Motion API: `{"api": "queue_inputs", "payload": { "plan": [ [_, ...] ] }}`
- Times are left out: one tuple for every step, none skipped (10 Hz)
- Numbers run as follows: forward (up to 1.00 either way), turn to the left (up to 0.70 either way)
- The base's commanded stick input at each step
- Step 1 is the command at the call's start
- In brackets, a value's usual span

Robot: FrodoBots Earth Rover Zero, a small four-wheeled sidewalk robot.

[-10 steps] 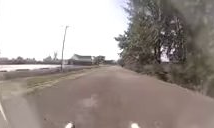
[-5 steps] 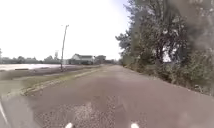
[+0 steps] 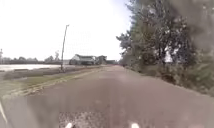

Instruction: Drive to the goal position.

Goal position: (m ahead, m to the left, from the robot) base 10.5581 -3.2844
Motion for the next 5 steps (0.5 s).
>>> {"api": "queue_inputs", "payload": {
  "plan": [
    [0.7,0.0],
    [0.7,0.0],
    [0.7,0.0],
    [0.7,0.0],
    [0.7,0.0]
  ]
}}
